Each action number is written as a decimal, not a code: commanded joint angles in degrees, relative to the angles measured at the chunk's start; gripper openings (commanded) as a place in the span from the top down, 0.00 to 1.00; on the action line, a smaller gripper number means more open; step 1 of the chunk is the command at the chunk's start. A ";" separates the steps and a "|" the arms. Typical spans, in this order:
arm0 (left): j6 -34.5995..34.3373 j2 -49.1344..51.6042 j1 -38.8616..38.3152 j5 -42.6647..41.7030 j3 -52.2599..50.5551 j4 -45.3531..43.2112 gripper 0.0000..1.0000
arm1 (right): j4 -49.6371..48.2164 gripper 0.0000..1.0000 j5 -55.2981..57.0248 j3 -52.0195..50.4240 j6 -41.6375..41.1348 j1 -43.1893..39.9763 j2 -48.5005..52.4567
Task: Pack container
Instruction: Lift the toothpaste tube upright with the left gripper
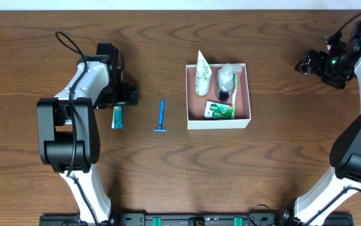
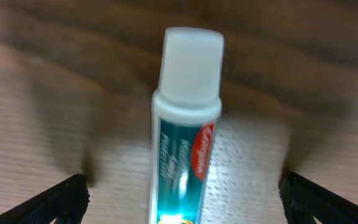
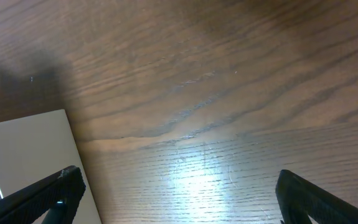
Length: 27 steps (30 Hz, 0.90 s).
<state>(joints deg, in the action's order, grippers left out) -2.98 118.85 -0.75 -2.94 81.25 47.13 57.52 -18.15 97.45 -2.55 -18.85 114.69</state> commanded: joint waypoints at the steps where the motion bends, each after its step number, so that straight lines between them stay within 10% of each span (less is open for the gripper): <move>1: -0.02 1.01 0.66 1.03 -1.16 -0.13 0.02 | -0.11 0.01 -0.02 1.07 0.46 -0.31 -0.09; 11: 0.61 1.01 0.74 1.03 -1.14 -1.64 0.01 | -0.11 0.01 -0.02 1.07 0.46 -0.28 -0.09; 15: 0.81 1.01 0.74 1.14 -1.09 -1.64 0.29 | -0.11 0.01 -0.02 1.07 0.46 -0.26 -0.09; 27: 0.76 0.98 0.74 3.61 -1.09 -1.03 0.60 | -0.09 0.01 -0.02 1.07 0.46 -0.26 -0.09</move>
<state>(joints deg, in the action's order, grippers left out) -2.70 118.83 -0.43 -2.17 81.08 45.84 57.52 -18.15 97.45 -2.55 -18.85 114.69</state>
